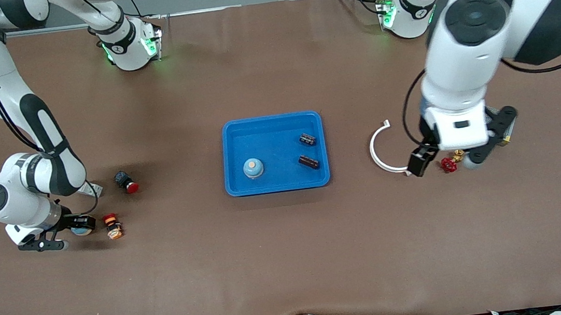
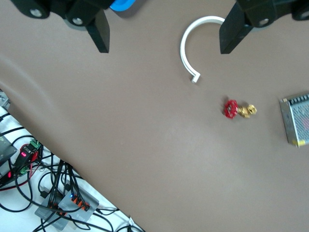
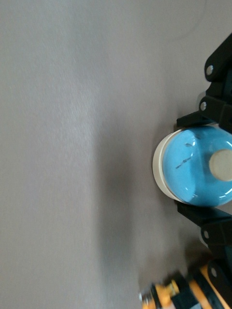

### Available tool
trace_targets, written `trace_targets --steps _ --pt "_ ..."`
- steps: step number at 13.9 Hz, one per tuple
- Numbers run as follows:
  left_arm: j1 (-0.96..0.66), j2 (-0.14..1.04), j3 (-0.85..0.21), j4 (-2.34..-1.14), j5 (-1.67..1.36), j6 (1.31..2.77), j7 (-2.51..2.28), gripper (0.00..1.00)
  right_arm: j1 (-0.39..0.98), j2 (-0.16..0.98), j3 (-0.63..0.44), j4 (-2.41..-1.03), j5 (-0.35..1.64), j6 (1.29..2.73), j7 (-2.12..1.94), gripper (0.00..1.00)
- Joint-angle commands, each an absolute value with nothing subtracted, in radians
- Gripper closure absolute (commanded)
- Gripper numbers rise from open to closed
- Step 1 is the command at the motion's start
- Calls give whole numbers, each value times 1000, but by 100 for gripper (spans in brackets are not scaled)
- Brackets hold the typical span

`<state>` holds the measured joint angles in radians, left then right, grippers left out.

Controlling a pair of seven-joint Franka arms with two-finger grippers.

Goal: Place electrolytic capacitor and blue bell in tray
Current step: 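Withdraw the left gripper to rest while the right gripper lifts the bell, then lower the second blue bell into the tray and open the right gripper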

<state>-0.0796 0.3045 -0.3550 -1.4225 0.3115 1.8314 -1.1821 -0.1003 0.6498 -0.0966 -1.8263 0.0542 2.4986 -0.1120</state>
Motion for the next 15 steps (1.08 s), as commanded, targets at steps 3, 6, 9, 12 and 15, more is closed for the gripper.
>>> trace_targets --steps 3,6,9,12,15 --pt "41 241 -361 -1425 233 1778 -876 0 -59 511 -51 -1789 161 2236 31 100" --pt "103 218 -360 -1425 177 1753 -714 0 49 450 -52 -1802 160 2212 261 100" --pt "133 167 -344 -1434 121 1709 -513 0 176 425 -52 -1828 160 2233 510 100" --pt "115 111 -260 -1437 75 1609 -349 0 311 419 -54 -1862 160 2294 759 100" --pt "23 61 -105 -1439 45 1519 -204 0 438 413 -54 -1902 160 2368 960 100"
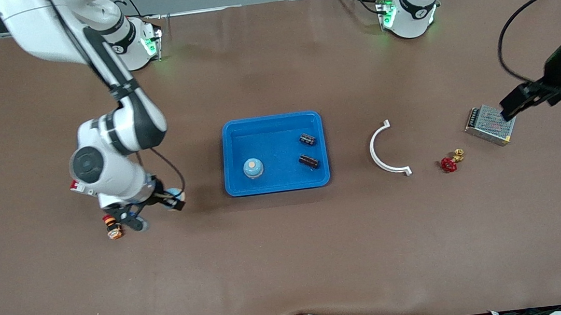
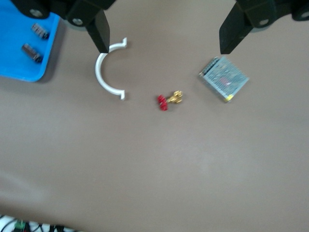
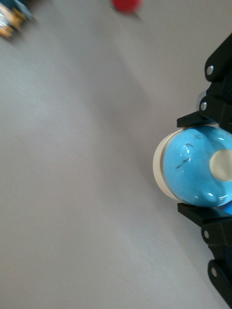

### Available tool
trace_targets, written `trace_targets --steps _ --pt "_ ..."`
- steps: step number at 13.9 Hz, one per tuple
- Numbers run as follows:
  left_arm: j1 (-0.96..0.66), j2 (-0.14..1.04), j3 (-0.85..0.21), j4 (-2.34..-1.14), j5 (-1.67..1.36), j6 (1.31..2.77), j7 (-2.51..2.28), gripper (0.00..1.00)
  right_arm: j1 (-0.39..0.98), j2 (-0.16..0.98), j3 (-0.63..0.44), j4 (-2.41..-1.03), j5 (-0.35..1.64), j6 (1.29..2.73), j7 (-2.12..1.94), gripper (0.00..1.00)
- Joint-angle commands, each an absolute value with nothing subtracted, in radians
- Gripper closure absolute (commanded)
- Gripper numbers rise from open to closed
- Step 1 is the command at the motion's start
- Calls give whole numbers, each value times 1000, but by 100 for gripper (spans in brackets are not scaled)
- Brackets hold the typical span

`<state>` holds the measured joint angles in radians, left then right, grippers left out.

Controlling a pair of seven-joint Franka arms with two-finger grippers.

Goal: Place electrolytic capacitor and blue bell in tray
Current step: 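Lower the second blue bell into the tray and open the right gripper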

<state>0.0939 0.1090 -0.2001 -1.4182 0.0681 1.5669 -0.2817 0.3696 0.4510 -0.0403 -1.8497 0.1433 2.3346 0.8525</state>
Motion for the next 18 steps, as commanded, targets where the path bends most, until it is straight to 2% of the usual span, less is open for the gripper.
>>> trace_targets --steps 1,4,10,18 --pt "-7 51 -62 -1439 43 1494 -178 0 483 417 -54 -1902 158 2375 1036 100" --pt "-17 26 -32 -1460 38 1479 -79 0 619 423 -57 -1894 141 2375 1230 100" --pt "-69 -69 29 -1569 28 1483 -22 0 773 494 -57 -1896 94 2367 1435 100" --pt "-78 -109 31 -1608 26 1488 -21 0 834 568 -58 -1894 48 2375 1491 100"
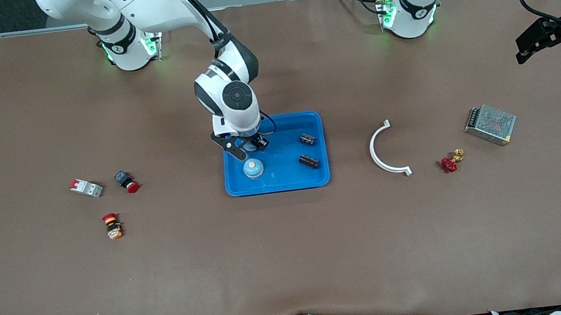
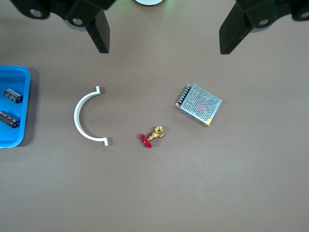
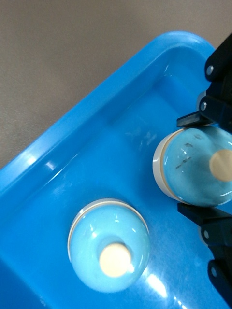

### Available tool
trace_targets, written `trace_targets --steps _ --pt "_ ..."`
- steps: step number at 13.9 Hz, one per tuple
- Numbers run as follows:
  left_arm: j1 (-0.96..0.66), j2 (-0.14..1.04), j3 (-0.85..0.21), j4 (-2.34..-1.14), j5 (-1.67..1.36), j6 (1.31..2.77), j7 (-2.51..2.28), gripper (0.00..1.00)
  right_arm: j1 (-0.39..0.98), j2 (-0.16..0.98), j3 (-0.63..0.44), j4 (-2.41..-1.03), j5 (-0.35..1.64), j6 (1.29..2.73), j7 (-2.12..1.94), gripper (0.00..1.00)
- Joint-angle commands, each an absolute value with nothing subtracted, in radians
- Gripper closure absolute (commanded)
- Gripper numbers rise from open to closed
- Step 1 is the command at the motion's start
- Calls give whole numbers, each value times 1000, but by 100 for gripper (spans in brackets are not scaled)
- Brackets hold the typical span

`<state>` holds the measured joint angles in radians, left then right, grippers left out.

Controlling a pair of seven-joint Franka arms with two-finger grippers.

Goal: Place electrolytic capacitor and blue bell in tray
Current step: 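Lower the second blue bell into the tray and open the right gripper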

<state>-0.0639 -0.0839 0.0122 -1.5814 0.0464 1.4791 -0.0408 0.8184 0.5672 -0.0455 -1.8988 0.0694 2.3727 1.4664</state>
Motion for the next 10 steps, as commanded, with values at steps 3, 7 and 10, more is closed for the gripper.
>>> trace_targets --steps 3,7,10 --pt "-77 -118 31 -1618 -14 1488 -23 0 835 569 -58 -1894 46 2378 1493 100" --pt "-86 -121 20 -1626 -11 1502 -41 0 838 583 -58 -1896 43 2407 1493 100" --pt "-90 -121 17 -1624 3 1502 -48 0 838 592 -58 -1894 43 2413 1493 100"
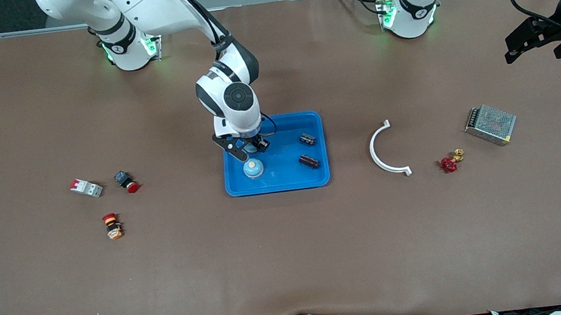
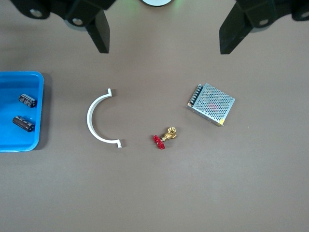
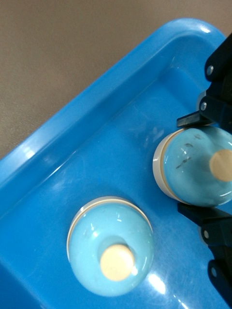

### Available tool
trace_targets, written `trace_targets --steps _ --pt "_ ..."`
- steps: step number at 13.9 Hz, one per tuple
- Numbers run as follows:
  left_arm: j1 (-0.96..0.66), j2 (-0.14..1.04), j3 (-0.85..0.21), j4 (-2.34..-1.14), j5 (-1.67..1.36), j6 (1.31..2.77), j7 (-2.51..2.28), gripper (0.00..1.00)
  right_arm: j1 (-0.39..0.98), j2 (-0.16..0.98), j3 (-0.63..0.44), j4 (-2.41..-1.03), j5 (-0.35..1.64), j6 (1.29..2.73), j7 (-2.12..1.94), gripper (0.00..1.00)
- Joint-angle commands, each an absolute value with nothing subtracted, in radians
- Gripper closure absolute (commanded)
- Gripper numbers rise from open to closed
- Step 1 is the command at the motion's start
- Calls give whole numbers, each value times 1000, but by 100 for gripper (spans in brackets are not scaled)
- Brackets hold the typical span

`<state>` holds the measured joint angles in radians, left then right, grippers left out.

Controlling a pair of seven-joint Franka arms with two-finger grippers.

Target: Place electrolytic capacitor and blue bell in tray

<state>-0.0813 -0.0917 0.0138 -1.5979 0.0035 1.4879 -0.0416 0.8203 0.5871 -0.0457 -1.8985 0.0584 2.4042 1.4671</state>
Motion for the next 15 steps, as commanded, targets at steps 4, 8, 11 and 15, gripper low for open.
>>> trace_targets --steps 4,8,11,15 --pt "-83 -92 18 -1612 3 1505 -49 0 838 592 -58 -1894 41 2410 1499 0" --pt "-78 -92 20 -1612 5 1506 -48 0 827 560 -57 -1849 17 2300 1425 0" --pt "-80 -92 20 -1614 5 1506 -44 0 761 532 -58 -1703 25 2046 1248 0" --pt "-78 -95 20 -1612 3 1505 -46 0 588 497 -58 -1603 25 1921 926 0"
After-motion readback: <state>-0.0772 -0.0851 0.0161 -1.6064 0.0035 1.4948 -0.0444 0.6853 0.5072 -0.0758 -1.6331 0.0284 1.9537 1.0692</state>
